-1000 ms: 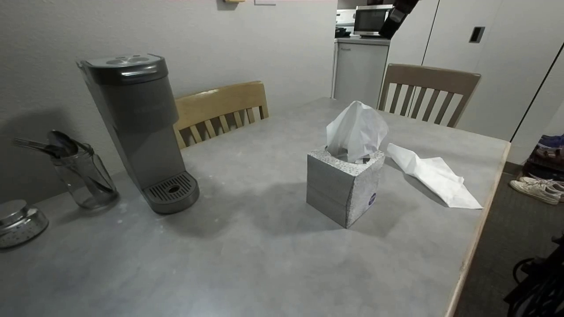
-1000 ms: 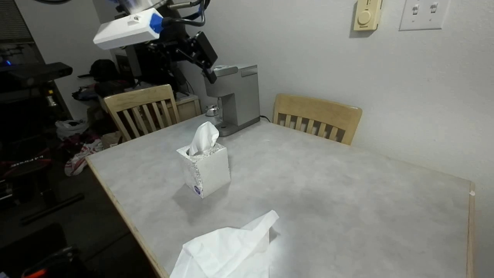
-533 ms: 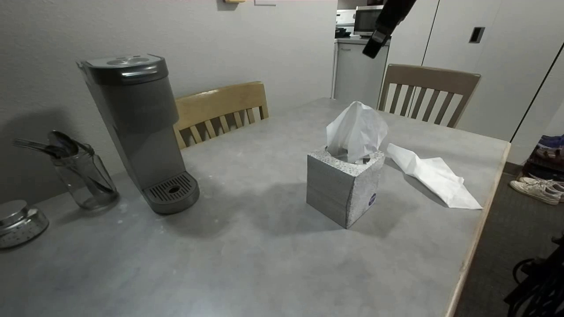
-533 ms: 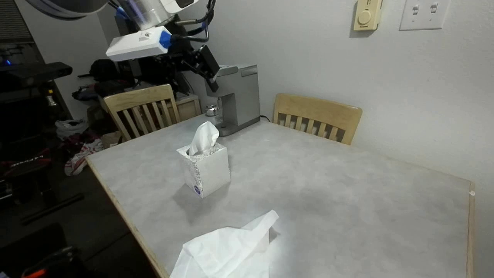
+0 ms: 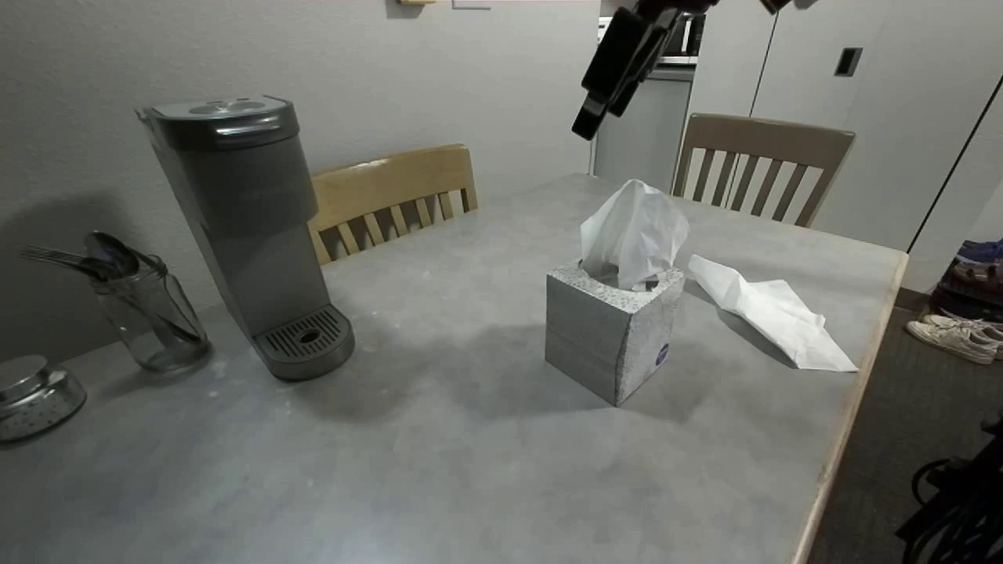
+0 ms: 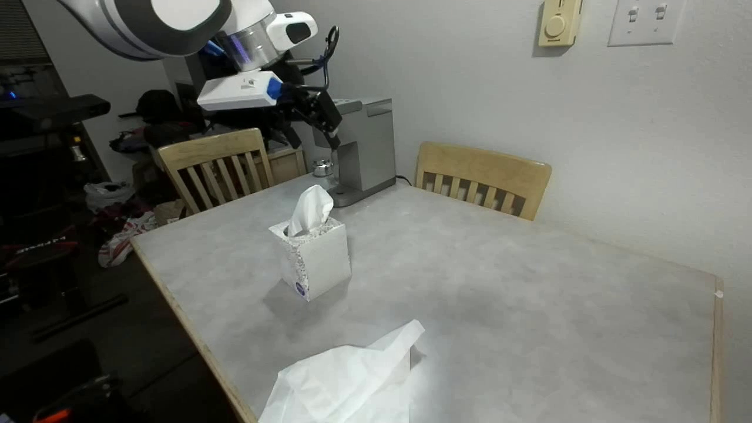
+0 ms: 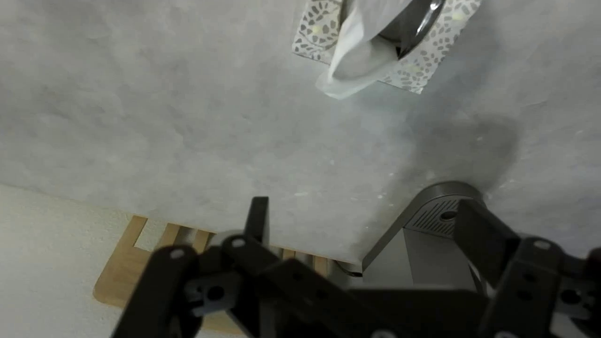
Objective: Put a tissue on the table
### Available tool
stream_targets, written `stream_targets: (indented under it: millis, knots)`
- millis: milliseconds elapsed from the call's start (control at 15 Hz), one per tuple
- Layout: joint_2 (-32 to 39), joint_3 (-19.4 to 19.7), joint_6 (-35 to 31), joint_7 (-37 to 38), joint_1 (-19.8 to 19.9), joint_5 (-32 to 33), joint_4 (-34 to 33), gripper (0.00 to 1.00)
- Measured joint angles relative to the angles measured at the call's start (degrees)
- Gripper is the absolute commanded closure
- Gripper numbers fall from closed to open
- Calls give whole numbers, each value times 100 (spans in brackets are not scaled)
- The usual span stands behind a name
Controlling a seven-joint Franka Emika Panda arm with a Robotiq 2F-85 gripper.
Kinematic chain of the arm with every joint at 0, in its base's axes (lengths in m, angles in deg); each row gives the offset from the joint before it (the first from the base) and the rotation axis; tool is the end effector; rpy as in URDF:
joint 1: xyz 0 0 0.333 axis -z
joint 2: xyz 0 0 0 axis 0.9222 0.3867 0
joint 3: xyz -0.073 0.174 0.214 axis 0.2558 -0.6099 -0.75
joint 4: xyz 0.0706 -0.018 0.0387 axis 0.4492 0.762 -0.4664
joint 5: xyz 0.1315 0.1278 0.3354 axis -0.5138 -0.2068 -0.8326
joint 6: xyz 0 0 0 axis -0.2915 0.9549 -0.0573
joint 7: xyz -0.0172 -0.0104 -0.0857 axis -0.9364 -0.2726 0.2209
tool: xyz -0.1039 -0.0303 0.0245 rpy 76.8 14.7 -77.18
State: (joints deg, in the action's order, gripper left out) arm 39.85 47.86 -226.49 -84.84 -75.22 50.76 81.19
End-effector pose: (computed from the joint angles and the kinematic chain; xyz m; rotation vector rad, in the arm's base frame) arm 0.5350 0.0459 0.3740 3.0029 0.4668 0.6955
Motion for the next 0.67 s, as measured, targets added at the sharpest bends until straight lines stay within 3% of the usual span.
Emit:
stream_targets:
  millis: [667]
  knots:
    - [622, -138, 501, 571, 258, 589, -661, 0]
